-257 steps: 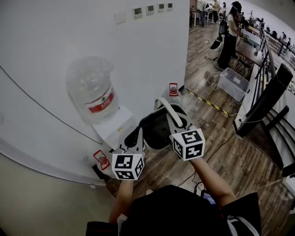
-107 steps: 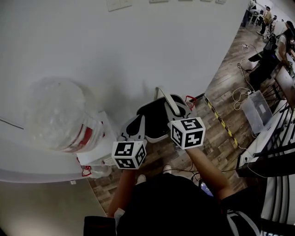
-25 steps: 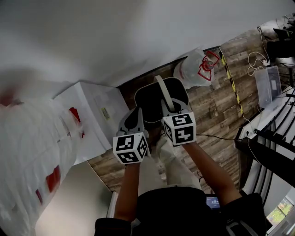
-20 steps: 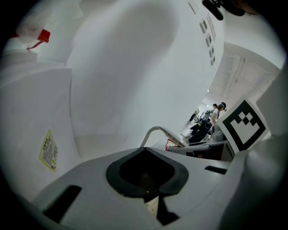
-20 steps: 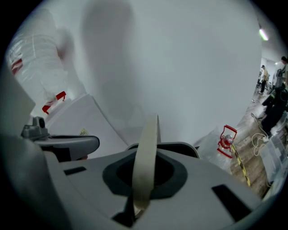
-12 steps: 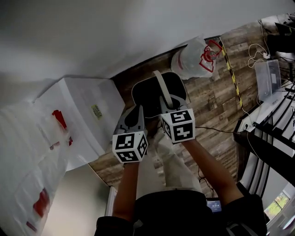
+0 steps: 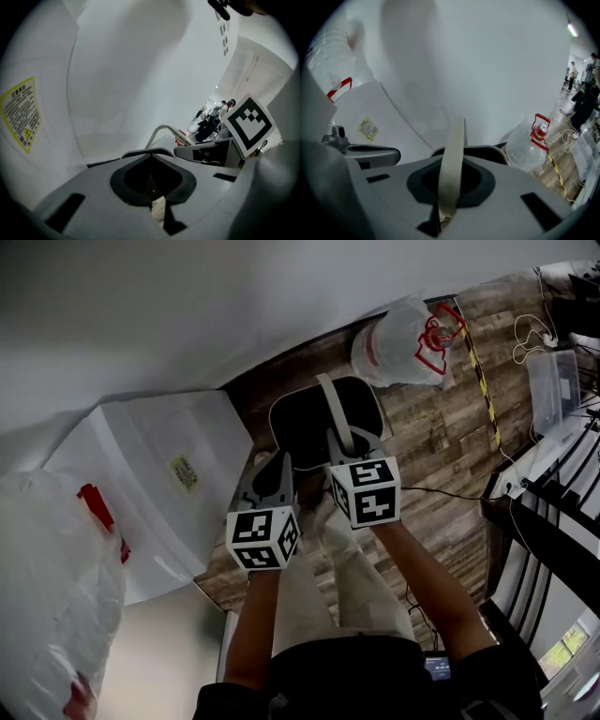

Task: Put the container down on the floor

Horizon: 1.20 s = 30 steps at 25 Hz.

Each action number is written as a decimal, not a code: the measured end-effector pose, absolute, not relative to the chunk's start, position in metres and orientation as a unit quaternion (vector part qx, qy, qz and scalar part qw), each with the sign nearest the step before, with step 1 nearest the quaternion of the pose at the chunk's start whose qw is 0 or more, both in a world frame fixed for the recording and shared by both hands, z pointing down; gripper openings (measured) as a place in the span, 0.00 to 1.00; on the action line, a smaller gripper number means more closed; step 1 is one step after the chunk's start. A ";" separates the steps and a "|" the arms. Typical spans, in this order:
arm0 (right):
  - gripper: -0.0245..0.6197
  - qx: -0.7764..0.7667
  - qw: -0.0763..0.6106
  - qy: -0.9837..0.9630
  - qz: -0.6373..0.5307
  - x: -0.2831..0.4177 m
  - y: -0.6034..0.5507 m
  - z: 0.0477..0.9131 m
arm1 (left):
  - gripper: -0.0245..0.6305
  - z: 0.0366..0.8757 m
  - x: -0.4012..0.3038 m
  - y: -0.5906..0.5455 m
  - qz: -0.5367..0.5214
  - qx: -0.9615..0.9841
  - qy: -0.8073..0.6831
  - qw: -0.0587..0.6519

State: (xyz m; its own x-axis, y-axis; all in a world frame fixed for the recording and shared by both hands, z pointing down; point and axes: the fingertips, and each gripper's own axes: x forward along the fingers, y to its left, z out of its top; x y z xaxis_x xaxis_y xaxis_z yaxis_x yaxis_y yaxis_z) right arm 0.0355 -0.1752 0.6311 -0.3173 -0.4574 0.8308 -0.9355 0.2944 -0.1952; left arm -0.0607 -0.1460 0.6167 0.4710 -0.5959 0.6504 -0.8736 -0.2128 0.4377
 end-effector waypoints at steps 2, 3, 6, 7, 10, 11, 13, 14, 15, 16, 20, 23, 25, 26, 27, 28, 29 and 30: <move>0.09 0.478 0.336 -0.728 0.358 0.036 -0.176 0.638 | 0.07 0.623 -0.060 -0.147 0.176 0.759 -0.482 0.401; 0.09 0.479 0.336 -0.726 0.360 0.036 -0.176 0.641 | 0.07 0.626 -0.060 -0.148 0.176 0.759 -0.481 0.402; 0.09 0.481 0.338 -0.723 0.363 0.036 -0.176 0.654 | 0.07 0.635 -0.060 -0.149 0.174 0.760 -0.479 0.403; 0.09 0.481 0.339 -0.722 0.364 0.035 -0.176 0.657 | 0.07 0.639 -0.061 -0.150 0.174 0.760 -0.478 0.404; 0.09 0.482 0.341 -0.721 0.363 0.035 -0.176 0.668 | 0.07 0.650 -0.061 -0.150 0.175 0.759 -0.477 0.407; 0.09 0.481 0.342 -0.721 0.363 0.036 -0.176 0.671 | 0.07 0.654 -0.061 -0.150 0.175 0.758 -0.476 0.409; 0.09 0.479 0.345 -0.721 0.362 0.037 -0.176 0.678 | 0.07 0.661 -0.060 -0.151 0.175 0.757 -0.477 0.411; 0.09 0.478 0.347 -0.721 0.362 0.037 -0.176 0.681 | 0.07 0.664 -0.060 -0.152 0.174 0.757 -0.477 0.412; 0.09 0.476 0.349 -0.721 0.362 0.038 -0.177 0.685 | 0.07 0.667 -0.060 -0.154 0.173 0.757 -0.477 0.412; 0.09 0.475 0.352 -0.720 0.363 0.038 -0.177 0.688 | 0.07 0.670 -0.060 -0.155 0.172 0.756 -0.477 0.414; 0.09 0.469 0.361 -0.720 0.363 0.040 -0.178 0.702 | 0.07 0.692 -0.051 -0.156 0.170 0.754 -0.469 0.427; 0.09 0.465 0.365 -0.722 0.359 0.041 -0.179 0.709 | 0.07 0.701 -0.044 -0.158 0.169 0.755 -0.466 0.428; 0.09 0.464 0.368 -0.722 0.359 0.043 -0.180 0.717 | 0.07 0.704 -0.042 -0.160 0.167 0.757 -0.467 0.425; 0.09 0.464 0.369 -0.721 0.360 0.044 -0.179 0.721 | 0.07 0.705 -0.043 -0.161 0.168 0.758 -0.468 0.423; 0.09 0.465 0.368 -0.719 0.362 0.044 -0.180 0.725 | 0.07 0.708 -0.044 -0.161 0.172 0.758 -0.468 0.420; 0.09 0.465 0.367 -0.719 0.363 0.044 -0.180 0.729 | 0.07 0.711 -0.046 -0.161 0.176 0.758 -0.469 0.417; 0.09 0.466 0.366 -0.718 0.364 0.044 -0.182 0.733 | 0.07 0.715 -0.049 -0.162 0.180 0.757 -0.471 0.415; 0.09 0.467 0.365 -0.718 0.365 0.044 -0.183 0.738 | 0.07 0.719 -0.053 -0.162 0.184 0.756 -0.473 0.413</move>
